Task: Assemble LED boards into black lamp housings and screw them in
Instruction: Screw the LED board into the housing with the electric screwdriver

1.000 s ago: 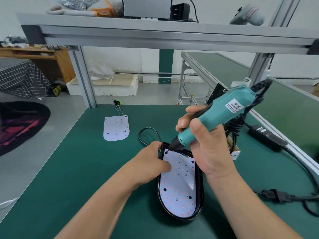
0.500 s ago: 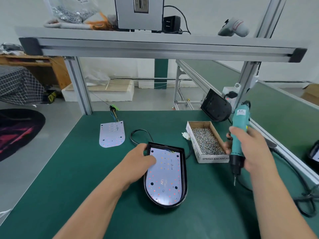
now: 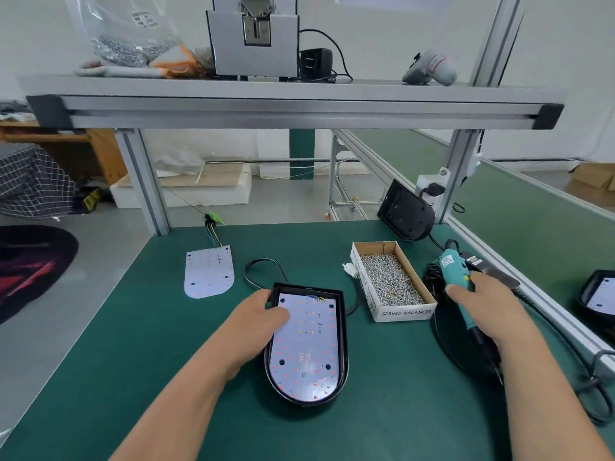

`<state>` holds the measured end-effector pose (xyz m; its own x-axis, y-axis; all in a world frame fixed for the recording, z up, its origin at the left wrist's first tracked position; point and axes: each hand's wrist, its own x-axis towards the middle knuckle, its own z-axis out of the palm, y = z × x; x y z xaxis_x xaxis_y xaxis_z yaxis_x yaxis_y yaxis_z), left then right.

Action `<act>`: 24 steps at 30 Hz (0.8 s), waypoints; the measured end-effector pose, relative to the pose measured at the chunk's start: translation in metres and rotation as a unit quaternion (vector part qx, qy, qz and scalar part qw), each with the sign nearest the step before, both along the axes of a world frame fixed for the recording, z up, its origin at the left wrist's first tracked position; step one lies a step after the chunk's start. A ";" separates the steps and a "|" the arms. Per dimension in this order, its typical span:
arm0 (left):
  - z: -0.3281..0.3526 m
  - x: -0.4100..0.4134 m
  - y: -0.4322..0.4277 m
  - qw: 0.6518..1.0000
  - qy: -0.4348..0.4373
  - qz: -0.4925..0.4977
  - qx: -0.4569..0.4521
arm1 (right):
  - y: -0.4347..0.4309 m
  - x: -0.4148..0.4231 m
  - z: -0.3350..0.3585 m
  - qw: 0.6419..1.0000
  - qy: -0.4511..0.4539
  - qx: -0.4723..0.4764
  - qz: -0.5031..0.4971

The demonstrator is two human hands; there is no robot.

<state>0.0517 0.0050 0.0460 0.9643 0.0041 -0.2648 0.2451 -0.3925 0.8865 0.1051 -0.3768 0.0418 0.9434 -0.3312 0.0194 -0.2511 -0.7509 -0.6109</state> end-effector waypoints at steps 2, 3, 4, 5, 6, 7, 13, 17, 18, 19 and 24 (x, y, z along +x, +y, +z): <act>-0.001 0.001 0.001 1.000 0.002 -0.002 -0.005 | 0.001 -0.001 0.002 1.000 0.000 -0.009 -0.011; -0.001 0.001 0.001 1.000 0.002 -0.003 -0.008 | 0.002 -0.002 0.003 1.000 -0.003 -0.009 -0.014; -0.002 0.001 0.001 1.000 0.002 -0.006 -0.010 | 0.002 -0.003 0.004 1.000 -0.005 -0.005 -0.013; -0.002 0.001 0.001 1.000 0.002 -0.007 -0.012 | 0.002 -0.004 0.005 1.000 -0.007 -0.001 -0.007; -0.003 0.002 0.001 1.000 0.000 -0.007 -0.014 | 0.003 -0.005 0.007 1.000 -0.003 0.002 0.000; -0.003 0.002 0.001 1.000 0.000 -0.005 -0.016 | 0.005 -0.006 0.009 1.000 0.000 0.003 0.003; -0.005 0.003 0.002 1.000 -0.008 -0.002 -0.015 | 0.049 -0.013 0.018 0.961 -0.271 -0.012 0.046; -0.005 0.006 0.007 1.000 -0.018 0.007 -0.012 | 0.104 -0.016 0.008 0.921 -0.217 -0.101 0.308; -0.006 0.007 0.008 1.000 -0.022 0.011 -0.015 | 0.113 -0.012 0.001 0.896 -0.201 -0.181 0.351; -0.006 0.008 0.010 0.999 -0.024 0.016 -0.020 | 0.120 -0.010 -0.005 0.875 -0.180 -0.245 0.376; -0.003 0.006 0.007 0.996 -0.032 0.033 -0.071 | 0.136 -0.003 -0.016 0.848 -0.134 -0.364 0.360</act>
<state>0.0578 0.0122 0.0431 0.9782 0.0348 -0.2046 0.2068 -0.2461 0.9469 0.1025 -0.2412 0.0255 0.8252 0.5215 0.2170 0.5081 -0.8531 0.1184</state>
